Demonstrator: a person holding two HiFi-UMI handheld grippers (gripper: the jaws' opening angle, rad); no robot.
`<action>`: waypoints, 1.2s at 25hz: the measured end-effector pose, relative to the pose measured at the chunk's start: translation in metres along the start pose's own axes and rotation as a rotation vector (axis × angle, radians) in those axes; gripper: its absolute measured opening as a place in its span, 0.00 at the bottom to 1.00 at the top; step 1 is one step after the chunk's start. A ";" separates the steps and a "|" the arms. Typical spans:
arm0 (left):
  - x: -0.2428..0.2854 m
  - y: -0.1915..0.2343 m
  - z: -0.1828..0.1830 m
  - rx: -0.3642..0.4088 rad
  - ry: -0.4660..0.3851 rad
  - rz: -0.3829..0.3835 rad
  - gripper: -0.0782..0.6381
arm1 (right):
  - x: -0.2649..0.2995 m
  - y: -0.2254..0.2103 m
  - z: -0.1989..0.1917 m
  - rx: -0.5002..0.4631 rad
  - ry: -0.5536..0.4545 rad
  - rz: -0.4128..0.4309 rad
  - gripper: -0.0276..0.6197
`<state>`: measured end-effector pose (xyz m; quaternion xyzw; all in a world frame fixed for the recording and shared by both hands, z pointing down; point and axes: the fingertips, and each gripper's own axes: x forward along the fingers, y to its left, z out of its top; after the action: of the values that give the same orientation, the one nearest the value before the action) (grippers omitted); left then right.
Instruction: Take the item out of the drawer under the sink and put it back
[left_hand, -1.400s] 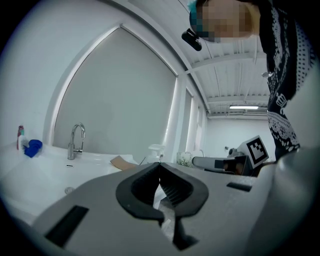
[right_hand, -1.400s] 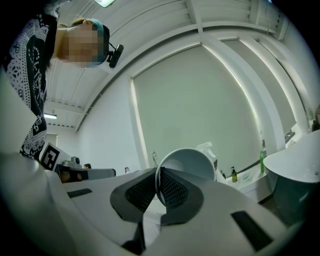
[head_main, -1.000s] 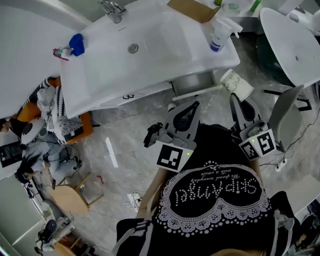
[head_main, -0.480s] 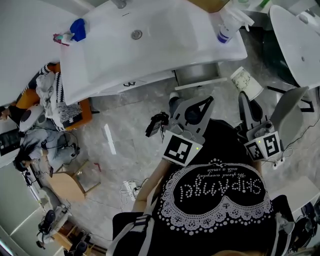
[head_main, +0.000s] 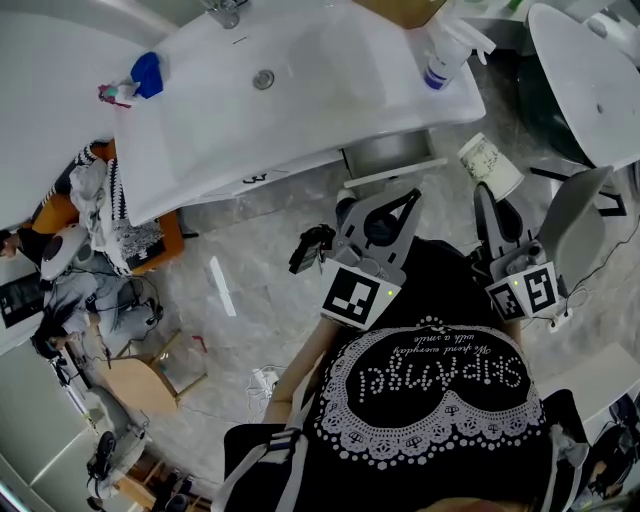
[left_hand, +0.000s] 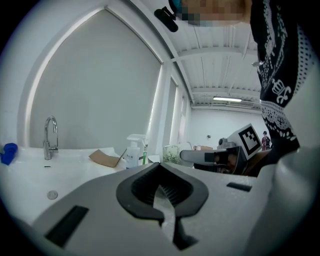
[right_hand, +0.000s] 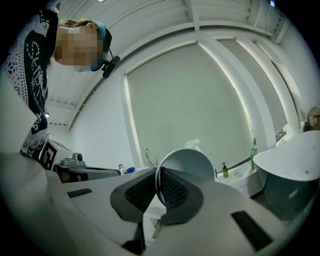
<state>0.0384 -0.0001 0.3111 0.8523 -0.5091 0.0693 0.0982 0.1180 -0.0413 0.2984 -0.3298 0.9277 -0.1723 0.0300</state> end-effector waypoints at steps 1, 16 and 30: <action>0.001 0.000 0.000 0.001 0.001 -0.002 0.12 | 0.000 -0.001 0.000 -0.004 0.000 -0.001 0.08; 0.006 -0.005 -0.002 -0.033 0.001 -0.019 0.12 | -0.016 -0.009 -0.009 -0.085 0.047 -0.052 0.08; -0.010 -0.013 -0.005 -0.051 -0.024 -0.006 0.12 | -0.033 0.000 -0.011 -0.078 0.024 -0.063 0.08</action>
<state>0.0451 0.0157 0.3126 0.8518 -0.5092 0.0459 0.1142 0.1421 -0.0176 0.3064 -0.3579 0.9231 -0.1411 0.0005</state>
